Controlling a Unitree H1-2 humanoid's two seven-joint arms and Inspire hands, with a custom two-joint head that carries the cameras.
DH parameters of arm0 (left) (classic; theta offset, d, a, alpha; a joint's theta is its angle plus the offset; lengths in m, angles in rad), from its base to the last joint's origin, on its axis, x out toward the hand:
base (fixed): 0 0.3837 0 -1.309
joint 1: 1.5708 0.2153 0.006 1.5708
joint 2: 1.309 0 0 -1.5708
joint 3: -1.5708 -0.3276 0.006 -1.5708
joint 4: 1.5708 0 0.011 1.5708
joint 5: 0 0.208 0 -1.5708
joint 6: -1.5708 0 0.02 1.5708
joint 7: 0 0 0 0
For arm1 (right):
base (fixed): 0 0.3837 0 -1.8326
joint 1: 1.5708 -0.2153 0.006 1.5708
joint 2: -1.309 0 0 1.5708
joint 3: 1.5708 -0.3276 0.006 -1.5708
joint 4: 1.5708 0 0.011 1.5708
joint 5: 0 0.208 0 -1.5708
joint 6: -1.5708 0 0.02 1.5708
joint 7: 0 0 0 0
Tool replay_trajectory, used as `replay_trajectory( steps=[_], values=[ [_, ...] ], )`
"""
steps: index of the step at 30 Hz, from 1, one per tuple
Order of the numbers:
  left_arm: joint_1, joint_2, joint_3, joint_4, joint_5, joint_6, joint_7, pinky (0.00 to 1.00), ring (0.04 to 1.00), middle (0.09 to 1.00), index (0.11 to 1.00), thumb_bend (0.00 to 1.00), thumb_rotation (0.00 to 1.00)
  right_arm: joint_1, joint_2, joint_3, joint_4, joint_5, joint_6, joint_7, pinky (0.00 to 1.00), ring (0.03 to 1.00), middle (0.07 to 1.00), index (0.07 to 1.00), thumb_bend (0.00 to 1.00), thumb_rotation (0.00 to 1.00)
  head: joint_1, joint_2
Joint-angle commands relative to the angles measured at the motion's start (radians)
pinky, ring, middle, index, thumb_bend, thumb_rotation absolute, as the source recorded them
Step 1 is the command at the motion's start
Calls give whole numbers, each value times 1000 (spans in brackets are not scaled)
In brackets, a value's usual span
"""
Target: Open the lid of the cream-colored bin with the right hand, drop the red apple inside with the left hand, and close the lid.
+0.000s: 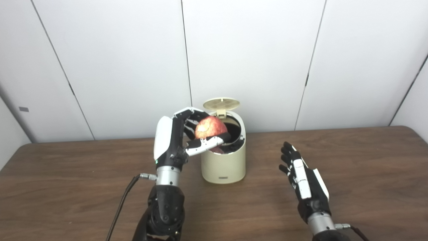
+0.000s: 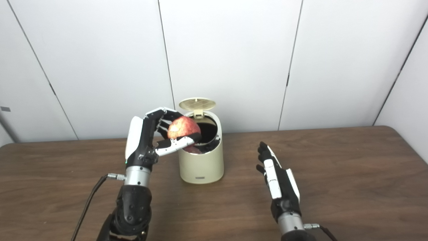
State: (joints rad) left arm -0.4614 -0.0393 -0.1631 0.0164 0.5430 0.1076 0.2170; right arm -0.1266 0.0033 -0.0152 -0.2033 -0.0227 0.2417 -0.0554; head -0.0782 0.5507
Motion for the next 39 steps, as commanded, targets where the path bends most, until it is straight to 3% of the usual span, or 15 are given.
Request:
replay_trajectory(
  steps=[1,12,32,39],
  values=[
    [-68,-6,5,7,-1,-47,30,328,436,534,508,472,0,-34,4,-1,-21,3,-41,1,901,945,937,938,588,1000,1,0],
    [-117,10,6,115,7,-78,62,331,434,526,511,473,0,-27,5,13,-30,-6,-41,6,890,942,938,944,598,1000,0,-4],
    [-152,-11,-28,108,22,-53,46,354,428,515,512,476,0,-35,28,19,-25,0,-21,6,875,938,925,936,615,977,1,-8],
    [-167,22,-78,119,101,-56,42,364,432,533,507,475,0,-36,37,14,-23,25,-18,9,894,947,933,940,610,959,8,-11]
  ],
)
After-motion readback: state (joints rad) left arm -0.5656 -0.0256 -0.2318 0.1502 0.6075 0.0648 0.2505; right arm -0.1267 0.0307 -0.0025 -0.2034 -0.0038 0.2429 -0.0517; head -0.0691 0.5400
